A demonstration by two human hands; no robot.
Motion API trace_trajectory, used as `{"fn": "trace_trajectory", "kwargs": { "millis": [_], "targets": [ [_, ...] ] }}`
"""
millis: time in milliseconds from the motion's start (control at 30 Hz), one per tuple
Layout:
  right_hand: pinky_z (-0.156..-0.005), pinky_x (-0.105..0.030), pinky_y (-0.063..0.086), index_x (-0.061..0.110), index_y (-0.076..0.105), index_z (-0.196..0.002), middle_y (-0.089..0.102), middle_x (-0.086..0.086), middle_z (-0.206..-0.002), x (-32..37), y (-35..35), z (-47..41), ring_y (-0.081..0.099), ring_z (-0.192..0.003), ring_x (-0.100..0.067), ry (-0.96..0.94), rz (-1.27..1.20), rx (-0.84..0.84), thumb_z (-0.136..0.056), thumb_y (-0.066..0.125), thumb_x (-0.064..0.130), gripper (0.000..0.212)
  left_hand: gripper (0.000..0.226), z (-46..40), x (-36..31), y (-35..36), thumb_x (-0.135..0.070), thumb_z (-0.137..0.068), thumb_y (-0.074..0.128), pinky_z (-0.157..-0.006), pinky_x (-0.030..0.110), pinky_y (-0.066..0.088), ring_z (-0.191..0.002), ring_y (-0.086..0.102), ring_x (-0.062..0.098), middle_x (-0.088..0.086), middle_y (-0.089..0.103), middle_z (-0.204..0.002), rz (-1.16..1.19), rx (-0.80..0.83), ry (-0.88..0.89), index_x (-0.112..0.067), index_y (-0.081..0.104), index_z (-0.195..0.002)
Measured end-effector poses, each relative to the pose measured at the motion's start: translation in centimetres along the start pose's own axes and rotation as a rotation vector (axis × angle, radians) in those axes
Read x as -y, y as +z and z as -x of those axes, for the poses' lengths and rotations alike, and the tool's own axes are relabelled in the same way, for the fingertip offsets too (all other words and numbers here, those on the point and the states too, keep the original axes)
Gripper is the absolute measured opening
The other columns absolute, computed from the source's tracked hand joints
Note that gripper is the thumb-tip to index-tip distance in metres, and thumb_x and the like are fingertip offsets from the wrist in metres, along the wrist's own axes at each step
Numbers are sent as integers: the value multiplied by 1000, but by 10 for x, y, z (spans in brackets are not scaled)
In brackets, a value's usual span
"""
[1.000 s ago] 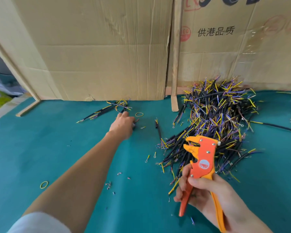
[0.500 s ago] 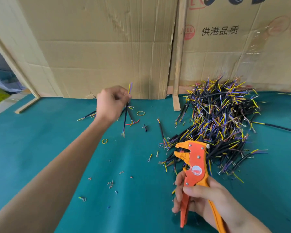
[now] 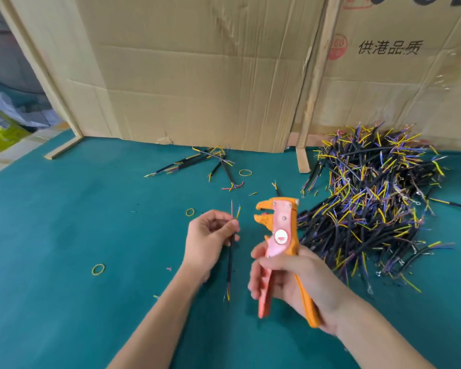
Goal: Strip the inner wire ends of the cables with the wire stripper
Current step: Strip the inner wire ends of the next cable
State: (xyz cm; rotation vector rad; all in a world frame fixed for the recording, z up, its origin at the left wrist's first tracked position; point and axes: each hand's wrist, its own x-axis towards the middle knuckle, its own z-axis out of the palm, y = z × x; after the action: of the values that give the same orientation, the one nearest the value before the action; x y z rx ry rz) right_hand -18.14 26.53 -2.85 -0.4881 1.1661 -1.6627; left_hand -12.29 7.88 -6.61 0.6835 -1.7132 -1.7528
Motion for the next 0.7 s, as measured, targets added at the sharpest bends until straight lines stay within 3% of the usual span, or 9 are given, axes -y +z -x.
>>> {"fn": "trace_trajectory", "kwargs": {
  "millis": [100, 267, 467, 700],
  "targets": [
    [-66, -44, 56, -1, 62, -103, 61, -26, -82, 1, 11, -31, 63, -71, -37, -19, -62, -95, -72, 73, 2, 33, 3, 1, 8, 3, -3, -93, 67, -53, 18, 46, -53, 59, 9, 5, 70, -69, -12, -108, 10, -1, 66, -91],
    [-68, -46, 57, 0, 68, -100, 60, -26, -85, -5, -7, -44, 63, -75, -38, -19, -282, -73, -74, 71, 8, 28, 5, -1, 5, 12, -1, -95, 63, -54, 17, 47, -52, 60, 7, 3, 71, -68, -35, -190, -13, -1, 68, -94],
    [-75, -48, 58, 0, 66, -108, 62, -26, -89, -4, -12, -44, 65, -80, -39, 26, -178, -8, -75, 72, 12, 36, 13, -1, -2, 32, -3, -96, 56, -70, 31, 52, -60, 64, 11, 4, 70, -78, -117, -350, -58, -13, 61, -91],
    [-76, -48, 58, -1, 66, -108, 61, -27, -89, -3, -15, -48, 65, -80, -40, 43, -191, 20, -77, 72, 12, 34, 26, 5, 6, 40, -3, -95, 55, -63, 23, 46, -63, 60, 8, -5, 66, -75, -312, -423, 92, -26, 59, -86]
  ]
}}
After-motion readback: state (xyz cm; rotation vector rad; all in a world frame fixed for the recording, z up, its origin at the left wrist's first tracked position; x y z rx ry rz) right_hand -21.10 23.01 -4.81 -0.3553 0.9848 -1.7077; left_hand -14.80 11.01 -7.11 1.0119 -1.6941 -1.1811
